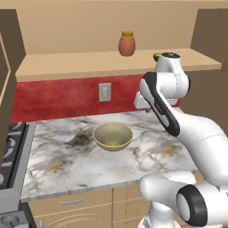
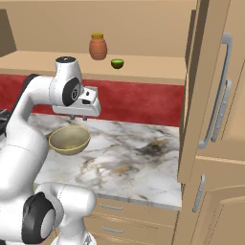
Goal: Pick the kiwi from the cabinet and place it in the bowl. Then pick the bowl and place it in the sink. Then turn on the sink facuet.
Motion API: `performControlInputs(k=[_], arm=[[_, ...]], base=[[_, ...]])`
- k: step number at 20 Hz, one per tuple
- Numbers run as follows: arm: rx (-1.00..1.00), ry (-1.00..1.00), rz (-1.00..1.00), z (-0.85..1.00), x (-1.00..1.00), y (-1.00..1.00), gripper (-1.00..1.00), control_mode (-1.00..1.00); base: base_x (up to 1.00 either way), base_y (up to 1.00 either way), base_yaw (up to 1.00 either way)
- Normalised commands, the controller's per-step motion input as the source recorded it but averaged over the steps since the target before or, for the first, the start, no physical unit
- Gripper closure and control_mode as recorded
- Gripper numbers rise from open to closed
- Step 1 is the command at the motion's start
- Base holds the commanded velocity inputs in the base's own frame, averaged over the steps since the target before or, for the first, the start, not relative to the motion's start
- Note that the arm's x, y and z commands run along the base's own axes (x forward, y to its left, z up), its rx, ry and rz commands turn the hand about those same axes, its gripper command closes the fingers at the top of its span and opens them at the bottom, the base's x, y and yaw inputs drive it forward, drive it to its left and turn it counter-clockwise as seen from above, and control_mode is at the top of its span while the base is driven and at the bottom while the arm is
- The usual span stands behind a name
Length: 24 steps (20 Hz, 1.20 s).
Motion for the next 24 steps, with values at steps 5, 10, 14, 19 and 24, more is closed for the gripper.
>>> performControlInputs(k=[5, 10, 14, 19, 24], arm=[[0.0, -0.07, -0.01, 0.0, -0.2, 0.0, -1.0, -1.0], [-0.05, -0.24, -0.05, 0.32, -0.23, -0.02, -1.0, -1.0], [-0.02, -0.34, -0.09, 0.54, -0.23, -0.3, -1.0, -1.0], [-0.03, -0.3, -0.15, 0.8, -0.01, -0.43, -1.0, -1.0], [0.0, -0.15, -0.15, 0.68, 0.1, -0.5, -1.0, -1.0]], base=[[0.0, 0.0, 0.0], [0.0, 0.0, 0.0], [0.0, 0.0, 0.0], [0.0, 0.0, 0.0], [0.0, 0.0, 0.0]])
